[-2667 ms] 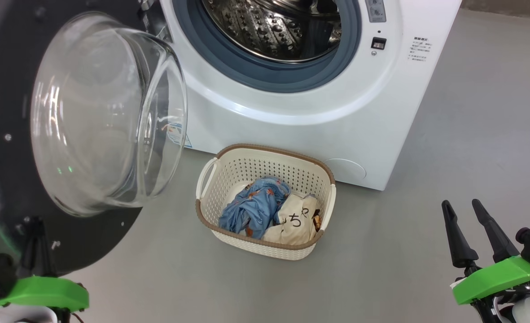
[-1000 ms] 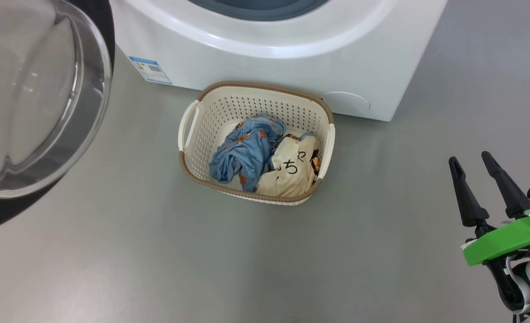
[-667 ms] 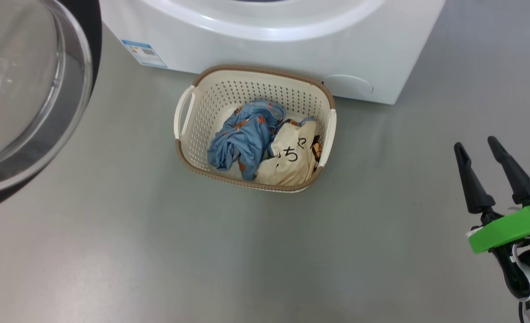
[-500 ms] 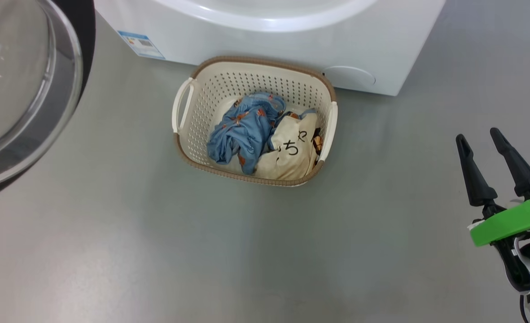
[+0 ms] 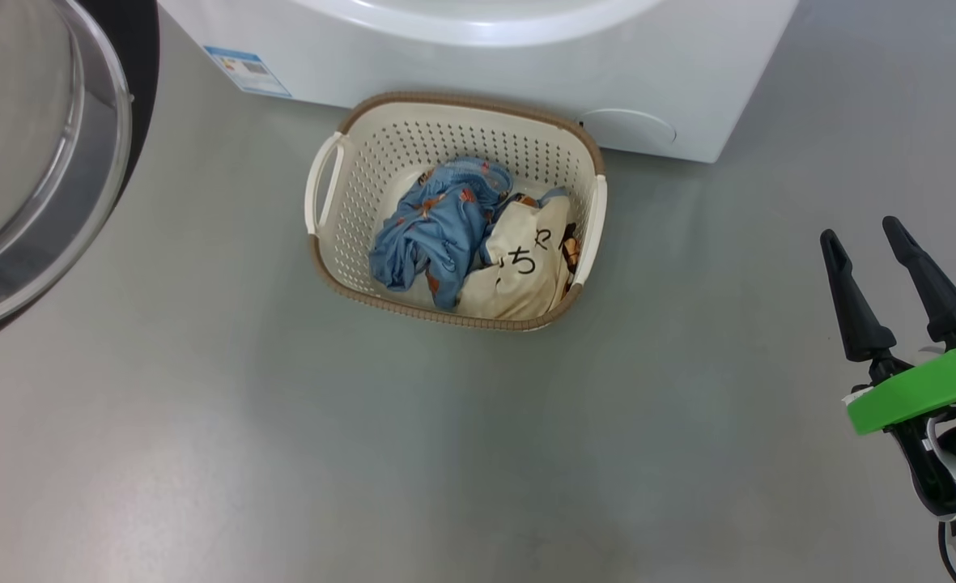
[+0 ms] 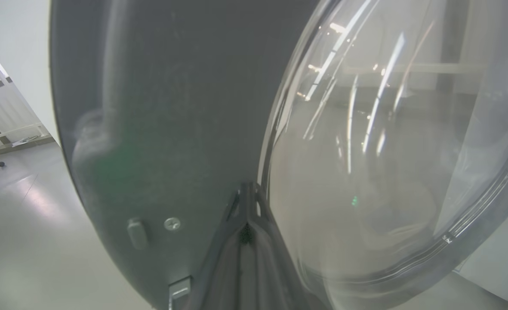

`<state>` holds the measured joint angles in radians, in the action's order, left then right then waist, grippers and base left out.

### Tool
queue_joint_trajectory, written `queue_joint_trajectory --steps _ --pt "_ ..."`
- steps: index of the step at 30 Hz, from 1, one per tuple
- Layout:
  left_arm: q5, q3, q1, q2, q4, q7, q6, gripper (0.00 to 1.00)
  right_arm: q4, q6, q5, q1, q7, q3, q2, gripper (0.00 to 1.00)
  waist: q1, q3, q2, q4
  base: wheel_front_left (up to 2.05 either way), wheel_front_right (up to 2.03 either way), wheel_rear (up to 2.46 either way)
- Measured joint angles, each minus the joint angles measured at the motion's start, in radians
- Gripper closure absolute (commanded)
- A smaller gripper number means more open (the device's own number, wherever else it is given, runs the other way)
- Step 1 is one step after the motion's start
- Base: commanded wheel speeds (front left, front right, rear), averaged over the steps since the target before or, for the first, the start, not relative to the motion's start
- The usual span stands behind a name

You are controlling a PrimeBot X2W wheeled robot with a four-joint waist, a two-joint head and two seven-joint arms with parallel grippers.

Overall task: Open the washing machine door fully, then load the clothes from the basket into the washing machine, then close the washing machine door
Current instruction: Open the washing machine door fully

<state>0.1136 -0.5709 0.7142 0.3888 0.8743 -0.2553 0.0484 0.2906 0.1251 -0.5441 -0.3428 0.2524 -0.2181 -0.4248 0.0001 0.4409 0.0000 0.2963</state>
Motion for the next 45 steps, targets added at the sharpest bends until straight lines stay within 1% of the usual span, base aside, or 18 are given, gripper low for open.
queue_joint_trajectory --steps 3,9,13,18,23,24,26,29,30,31,32,34,37,45 --pt "0.006 -0.018 -0.001 -0.003 0.0 0.0 -0.023 1.0 0.004 0.0 0.0 0.001 0.0 0.001 0.008 0.0 0.0 -0.017 0.0 -0.001 0.0 0.0 0.0" --pt "0.001 -0.025 -0.039 -0.04 -0.064 0.0 -0.063 1.0 0.008 0.0 0.0 0.009 0.0 0.002 0.031 0.0 0.0 -0.057 0.0 -0.002 0.0 0.0 0.0" --pt "-0.016 -0.018 -0.113 -0.075 -0.126 0.0 -0.093 1.0 0.009 0.0 0.0 0.039 0.0 0.007 0.047 0.0 -0.0001 -0.097 0.0001 -0.001 0.0 0.0 0.0" --pt "-0.016 -0.021 -0.184 -0.132 -0.207 0.0 -0.128 1.0 0.013 0.0 0.0 0.074 0.0 0.015 0.068 0.0 -0.0002 -0.151 0.0 0.0 0.0 0.0 0.0" --pt "-0.007 -0.014 -0.256 -0.176 -0.272 0.0 -0.163 1.0 0.014 0.0 -0.001 0.113 0.0 0.022 0.091 0.0 -0.0002 -0.208 0.0 -0.004 0.0 0.0 0.0" --pt "-0.007 -0.008 -0.272 -0.185 -0.289 0.0 -0.164 0.96 0.013 0.0 -0.001 0.122 0.0 0.024 0.094 0.0 -0.0002 -0.219 0.0 -0.006 0.0 0.0 0.0" --pt "-0.008 0.011 -0.303 -0.202 -0.318 0.0 -0.171 0.79 0.013 0.0 -0.001 0.14 0.0 0.025 0.099 0.0 -0.0003 -0.242 0.0 -0.009 0.0 0.0 0.0" --pt "-0.008 0.044 -0.352 -0.233 -0.37 0.0 -0.173 0.58 0.012 0.0 -0.001 0.157 0.0 0.029 0.105 0.0 -0.0003 -0.27 0.0 -0.018 0.0 0.0 0.0" --pt "-0.008 0.055 -0.367 -0.244 -0.385 0.0 -0.176 0.47 0.01 0.0 -0.001 0.16 0.0 0.031 0.106 0.0 -0.0003 -0.277 0.0 -0.023 0.0 0.0 0.0" --pt "-0.008 0.063 -0.382 -0.254 -0.4 0.0 -0.176 0.3 0.01 0.0 -0.001 0.162 0.0 0.034 0.107 0.0 -0.0003 -0.283 0.0 -0.03 0.0 0.0 0.0" --pt "-0.008 0.075 -0.395 -0.262 -0.413 0.0 -0.176 0.3 0.009 0.0 -0.001 0.164 0.0 0.037 0.109 0.0 -0.0002 -0.287 0.0 -0.037 0.0 0.0 0.0" --pt "-0.008 0.097 -0.42 -0.275 -0.442 0.0 -0.177 0.0 0.007 0.0 -0.001 0.172 0.0 0.042 0.115 0.0 -0.0002 -0.296 0.0 -0.052 0.0 0.0 0.0" --pt "-0.003 0.126 -0.458 -0.284 -0.478 0.0 -0.18 0.0 0.002 0.0 -0.001 0.181 0.0 0.05 0.126 0.0 -0.0002 -0.307 0.0 -0.078 0.0 0.0 0.0" --pt "0.035 0.21 -0.518 -0.282 -0.543 0.0 -0.18 0.0 -0.002 0.0 -0.001 0.189 0.0 0.063 0.138 0.0 -0.0001 -0.316 0.0 -0.159 0.0 0.0 0.0"
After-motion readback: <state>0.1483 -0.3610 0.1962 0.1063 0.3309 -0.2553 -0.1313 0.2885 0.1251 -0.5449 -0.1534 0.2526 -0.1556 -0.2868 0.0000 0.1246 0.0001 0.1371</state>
